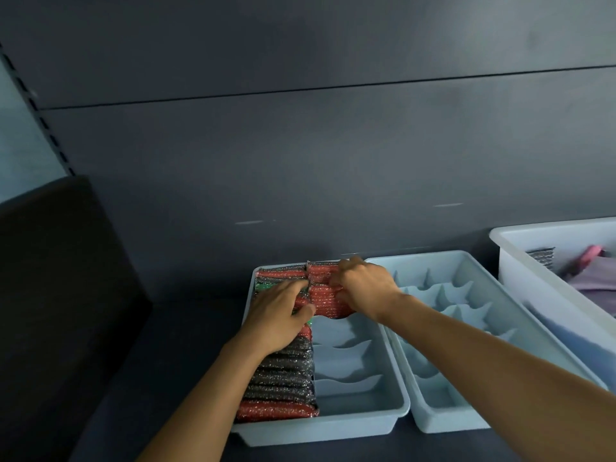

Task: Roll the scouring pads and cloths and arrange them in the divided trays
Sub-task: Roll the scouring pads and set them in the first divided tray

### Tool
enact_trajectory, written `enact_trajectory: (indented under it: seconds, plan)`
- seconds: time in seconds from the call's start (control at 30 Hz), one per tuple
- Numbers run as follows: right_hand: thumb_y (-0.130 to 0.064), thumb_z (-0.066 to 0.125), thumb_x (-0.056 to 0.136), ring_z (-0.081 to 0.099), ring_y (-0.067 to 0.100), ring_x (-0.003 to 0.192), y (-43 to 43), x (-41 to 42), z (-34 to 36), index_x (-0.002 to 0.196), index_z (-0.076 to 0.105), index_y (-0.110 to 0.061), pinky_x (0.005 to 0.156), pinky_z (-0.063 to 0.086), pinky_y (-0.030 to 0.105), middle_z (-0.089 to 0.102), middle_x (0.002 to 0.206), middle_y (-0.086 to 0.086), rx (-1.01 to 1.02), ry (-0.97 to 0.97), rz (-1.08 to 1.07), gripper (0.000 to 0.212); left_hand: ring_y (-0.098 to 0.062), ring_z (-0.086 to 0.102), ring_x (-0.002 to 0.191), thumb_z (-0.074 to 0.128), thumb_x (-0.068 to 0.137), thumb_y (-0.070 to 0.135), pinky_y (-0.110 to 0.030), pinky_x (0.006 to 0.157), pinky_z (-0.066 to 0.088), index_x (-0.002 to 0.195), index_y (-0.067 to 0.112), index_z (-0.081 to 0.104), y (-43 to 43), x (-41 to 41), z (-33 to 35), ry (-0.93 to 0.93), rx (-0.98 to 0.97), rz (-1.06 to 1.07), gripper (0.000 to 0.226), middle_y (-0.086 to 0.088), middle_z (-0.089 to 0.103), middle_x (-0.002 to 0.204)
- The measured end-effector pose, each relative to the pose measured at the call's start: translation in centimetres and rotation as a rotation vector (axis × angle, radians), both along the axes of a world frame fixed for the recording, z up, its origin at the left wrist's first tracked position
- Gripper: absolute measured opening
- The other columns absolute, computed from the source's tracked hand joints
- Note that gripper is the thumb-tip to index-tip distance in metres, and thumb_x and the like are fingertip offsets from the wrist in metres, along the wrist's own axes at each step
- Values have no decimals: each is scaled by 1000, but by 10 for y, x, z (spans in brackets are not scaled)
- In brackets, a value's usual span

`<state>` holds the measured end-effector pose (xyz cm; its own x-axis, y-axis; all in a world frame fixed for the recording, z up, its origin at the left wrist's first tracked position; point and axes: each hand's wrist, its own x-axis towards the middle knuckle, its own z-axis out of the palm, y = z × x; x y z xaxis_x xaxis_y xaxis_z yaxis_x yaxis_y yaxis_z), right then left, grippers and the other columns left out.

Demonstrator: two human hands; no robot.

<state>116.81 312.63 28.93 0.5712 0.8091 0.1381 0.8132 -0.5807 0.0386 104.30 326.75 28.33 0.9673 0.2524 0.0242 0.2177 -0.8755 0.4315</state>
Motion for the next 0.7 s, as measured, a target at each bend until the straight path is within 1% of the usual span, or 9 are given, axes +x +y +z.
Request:
enact_trajectory:
  seconds: [0.07,0.1,0.17,0.27,0.4,0.47,0.57,0.63,0.7]
  plan:
    - [-30,55,91,47,25,118,-5,-1,3,128,58,-27,90,44,37,54,120,5,7,26,13,37,-18,34,141,50,97,44,-41,115,30,149,27,31,-7,3,1,-23,-9,17,58,6,36,154]
    - [-33,57,91,46,25,119,-11,-1,5,131,55,-27,93,43,38,53,120,5,53,51,22,41,-18,35,140,52,97,43,-41,115,31,149,27,32,-12,5,3,-47,-23,13,58,6,37,153]
    - [-39,58,90,47,24,116,-31,0,11,133,53,-28,95,43,38,54,120,3,219,101,44,45,-16,37,137,55,96,39,-39,113,33,147,26,36,-25,13,9,-124,-47,-15,55,6,42,149]
    - [-38,61,90,49,19,116,-79,2,22,129,58,-28,96,41,33,56,123,-2,423,149,9,41,-14,44,131,58,95,32,-29,107,34,139,25,48,-56,31,19,-274,-57,-72,46,6,51,138]
    - [-37,57,83,60,21,103,-161,18,33,112,68,-23,90,48,38,63,110,-3,574,169,-92,34,-8,50,122,61,94,27,-16,96,31,130,24,56,-121,69,28,-377,-135,-183,37,11,59,127]
    - [-38,55,82,62,21,98,-208,32,35,106,70,-23,88,49,39,66,103,-3,611,162,-174,32,-6,53,117,62,93,24,-14,97,34,126,23,60,-162,91,31,-401,-204,-262,33,12,63,122]
    - [-33,58,84,63,24,93,-280,56,35,100,71,-23,83,51,41,68,97,2,608,135,-323,22,-5,58,112,63,93,21,-20,100,39,123,21,62,-227,125,35,-395,-275,-392,31,10,67,116]
    - [-26,61,87,62,27,96,-325,74,33,101,71,-23,84,49,40,67,102,5,556,124,-443,17,-3,60,109,63,92,18,-17,98,41,122,18,63,-267,149,35,-366,-328,-464,30,7,68,115]
    - [-23,62,87,57,28,107,-369,93,31,107,70,-22,89,46,39,65,112,6,499,128,-580,22,-3,61,109,62,91,16,-17,98,43,122,17,63,-304,173,35,-306,-390,-506,31,7,68,116]
